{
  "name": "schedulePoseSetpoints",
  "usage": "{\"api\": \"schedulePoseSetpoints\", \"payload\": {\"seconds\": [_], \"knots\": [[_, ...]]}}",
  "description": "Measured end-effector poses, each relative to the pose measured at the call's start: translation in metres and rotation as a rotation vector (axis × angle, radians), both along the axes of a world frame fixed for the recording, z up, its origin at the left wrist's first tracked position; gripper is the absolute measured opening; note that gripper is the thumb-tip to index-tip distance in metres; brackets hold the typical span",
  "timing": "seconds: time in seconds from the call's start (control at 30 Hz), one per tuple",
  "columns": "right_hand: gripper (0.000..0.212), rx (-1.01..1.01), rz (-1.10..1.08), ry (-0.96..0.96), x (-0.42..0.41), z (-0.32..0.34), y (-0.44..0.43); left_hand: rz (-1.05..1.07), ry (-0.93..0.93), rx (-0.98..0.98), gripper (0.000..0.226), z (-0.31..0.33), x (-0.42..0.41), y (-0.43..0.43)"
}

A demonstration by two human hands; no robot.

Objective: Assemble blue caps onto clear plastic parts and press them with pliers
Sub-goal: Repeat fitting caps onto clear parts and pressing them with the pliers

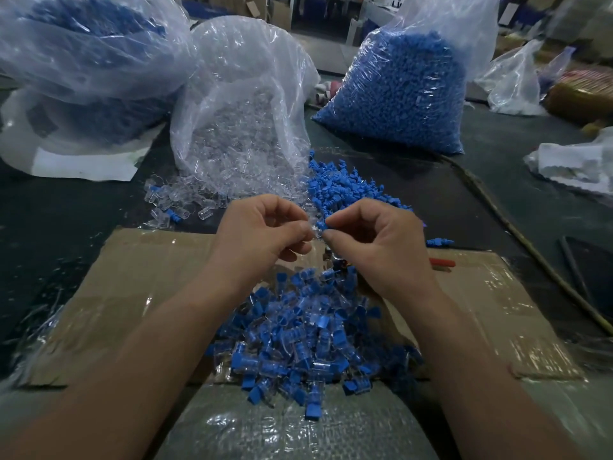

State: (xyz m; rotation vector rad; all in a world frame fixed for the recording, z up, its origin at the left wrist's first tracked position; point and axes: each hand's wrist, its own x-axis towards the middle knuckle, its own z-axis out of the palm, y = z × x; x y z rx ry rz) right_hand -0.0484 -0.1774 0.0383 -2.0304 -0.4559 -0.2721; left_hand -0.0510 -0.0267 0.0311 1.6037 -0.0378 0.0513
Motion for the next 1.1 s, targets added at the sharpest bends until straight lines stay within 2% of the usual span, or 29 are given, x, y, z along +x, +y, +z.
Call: {"api": "schedulePoseSetpoints", "payload": {"seconds": [0.13, 0.27, 0.43, 0.53, 0.67, 0.8, 1.1], "knots": [[0.031, -0.079, 0.002, -0.05, 0.001, -0.005, 0.0, -0.018, -0.056, 0.071, 0.018, -0.001, -0.001, -0.002], [0.022, -0.127, -0.008, -0.085, 0.001, -0.008, 0.001, -0.024, -0.085, 0.112, 0.017, -0.001, -0.004, -0.004], [0.02, -0.084, 0.026, -0.121, 0.003, -0.007, -0.001, -0.054, -0.024, -0.005, 0.016, 0.003, -0.003, -0.002], [0.024, 0.03, 0.096, -0.061, 0.005, -0.007, -0.002, -0.076, 0.018, -0.082, 0.014, 0.004, -0.003, 0.0], [0.026, 0.123, 0.14, -0.092, 0.004, -0.01, -0.002, -0.109, 0.045, -0.122, 0.013, 0.005, -0.003, 0.002], [0.028, 0.058, 0.141, -0.207, 0.006, -0.01, -0.003, -0.124, 0.064, -0.137, 0.014, 0.005, -0.003, 0.003], [0.036, 0.049, 0.172, -0.251, 0.01, -0.015, -0.009, -0.158, 0.106, -0.151, 0.013, 0.006, -0.003, 0.004]]}}
